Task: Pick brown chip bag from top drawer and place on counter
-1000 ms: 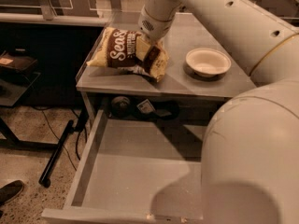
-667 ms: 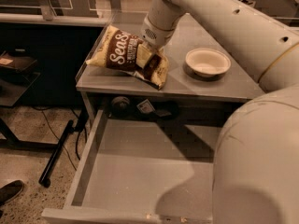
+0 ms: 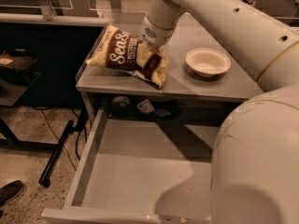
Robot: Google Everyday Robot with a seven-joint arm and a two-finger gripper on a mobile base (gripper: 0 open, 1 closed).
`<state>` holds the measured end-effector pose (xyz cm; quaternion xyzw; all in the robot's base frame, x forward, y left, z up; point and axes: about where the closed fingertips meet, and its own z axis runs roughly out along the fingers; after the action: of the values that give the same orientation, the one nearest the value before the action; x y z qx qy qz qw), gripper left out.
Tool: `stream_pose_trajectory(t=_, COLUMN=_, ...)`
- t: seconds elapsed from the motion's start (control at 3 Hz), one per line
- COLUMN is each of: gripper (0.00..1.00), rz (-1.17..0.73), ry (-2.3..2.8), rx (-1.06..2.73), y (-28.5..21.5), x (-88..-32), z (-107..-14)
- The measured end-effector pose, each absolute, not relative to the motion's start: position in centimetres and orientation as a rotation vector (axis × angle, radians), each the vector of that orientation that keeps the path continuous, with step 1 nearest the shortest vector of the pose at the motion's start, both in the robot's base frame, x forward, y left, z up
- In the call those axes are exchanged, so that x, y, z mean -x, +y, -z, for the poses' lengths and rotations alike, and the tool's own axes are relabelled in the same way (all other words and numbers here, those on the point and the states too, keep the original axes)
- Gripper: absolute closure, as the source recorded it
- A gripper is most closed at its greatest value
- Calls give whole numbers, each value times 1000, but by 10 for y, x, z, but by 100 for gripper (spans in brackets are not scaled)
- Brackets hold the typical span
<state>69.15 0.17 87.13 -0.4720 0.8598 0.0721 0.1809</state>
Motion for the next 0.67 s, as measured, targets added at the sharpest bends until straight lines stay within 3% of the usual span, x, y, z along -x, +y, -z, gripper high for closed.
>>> stream_pose_trajectory(t=0.67, gripper=11, rz=-204, ry=2428, rx=1333, y=2, x=-692, z=-871)
